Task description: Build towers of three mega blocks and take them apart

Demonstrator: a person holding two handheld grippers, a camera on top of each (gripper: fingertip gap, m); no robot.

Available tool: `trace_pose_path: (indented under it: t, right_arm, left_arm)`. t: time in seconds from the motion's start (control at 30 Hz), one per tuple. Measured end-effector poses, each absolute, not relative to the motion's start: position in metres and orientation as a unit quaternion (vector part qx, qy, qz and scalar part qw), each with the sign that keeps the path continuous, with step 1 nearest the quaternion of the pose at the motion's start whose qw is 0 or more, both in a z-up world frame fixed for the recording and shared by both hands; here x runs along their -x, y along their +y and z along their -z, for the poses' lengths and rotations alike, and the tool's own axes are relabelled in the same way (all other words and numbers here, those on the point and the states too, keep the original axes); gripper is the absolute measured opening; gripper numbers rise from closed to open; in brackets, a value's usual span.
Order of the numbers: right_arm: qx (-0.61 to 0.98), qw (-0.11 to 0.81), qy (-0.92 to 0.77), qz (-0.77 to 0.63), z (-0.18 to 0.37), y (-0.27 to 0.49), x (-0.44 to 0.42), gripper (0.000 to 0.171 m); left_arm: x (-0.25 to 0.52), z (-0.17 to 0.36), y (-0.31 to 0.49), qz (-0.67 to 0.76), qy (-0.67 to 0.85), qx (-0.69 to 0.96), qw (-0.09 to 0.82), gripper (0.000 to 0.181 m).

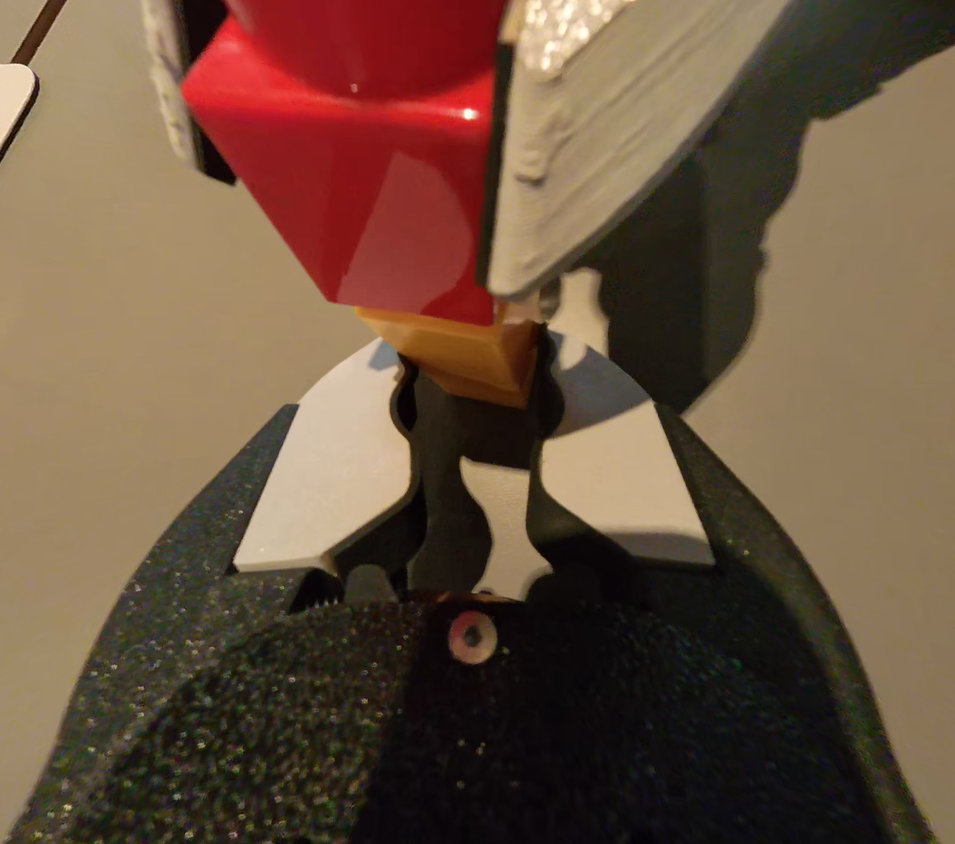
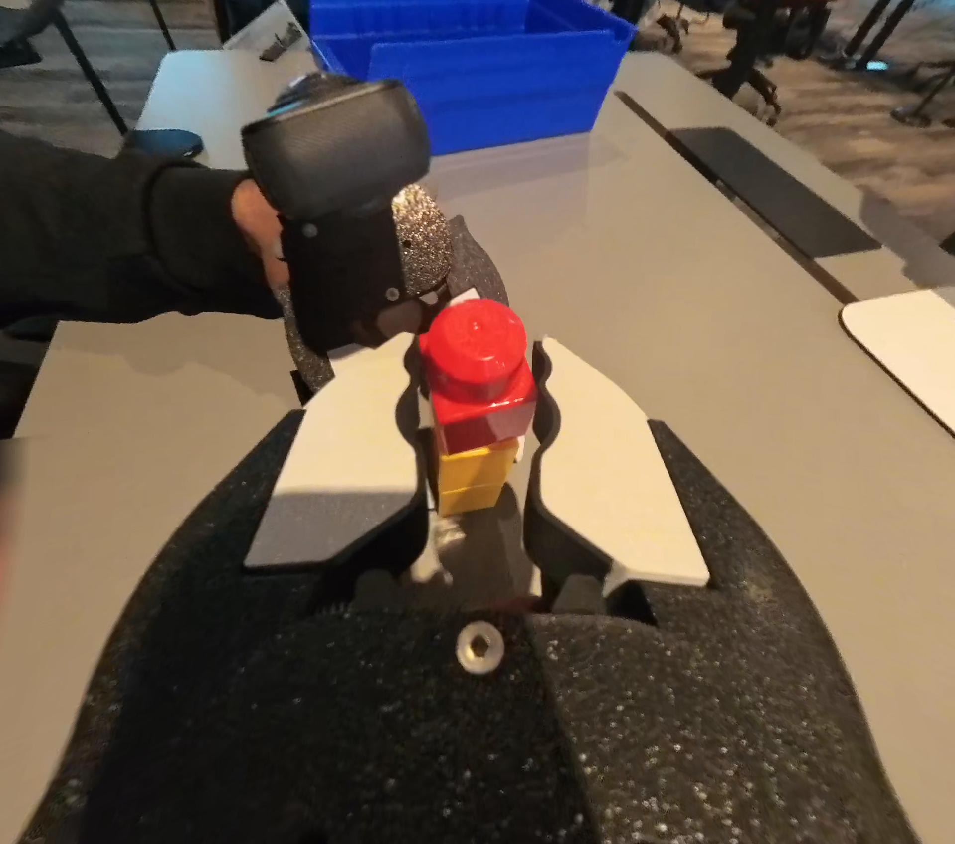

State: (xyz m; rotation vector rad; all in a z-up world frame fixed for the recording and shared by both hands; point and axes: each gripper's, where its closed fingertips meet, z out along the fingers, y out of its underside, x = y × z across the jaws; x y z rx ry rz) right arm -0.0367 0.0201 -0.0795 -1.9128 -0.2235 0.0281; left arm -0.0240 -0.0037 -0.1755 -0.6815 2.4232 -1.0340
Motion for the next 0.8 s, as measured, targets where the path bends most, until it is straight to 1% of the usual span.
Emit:
trace_pose_path:
  t: [0.17,0.27,0.5,0.8]
  right_arm:
    - [0.852,0.52,-0.055,0.024,0.0867,0.0238,0.0334,0.04]
    - [0.863,0.502,-0.051,0.02,0.0881,0.023,0.0337,0.039]
    - [0.842,0.53,-0.093,-0.044,0.0885,0.0205,0.0367,0.038]
    - [0.824,0.541,-0.146,-0.084,0.0889,0.0186,0.0413,0.038]
  left_arm:
    - [0.0236,0.1755,-0.0038,0.37,0.87,0.246,0.211,0.044]
    - [0.0237,0.1755,-0.004,0.37,0.871,0.246,0.211,0.044]
    - [0.0249,0.1755,-0.0052,0.375,0.871,0.244,0.203,0.042]
    - [0.0269,0.1756,-0.0066,0.38,0.873,0.239,0.191,0.04]
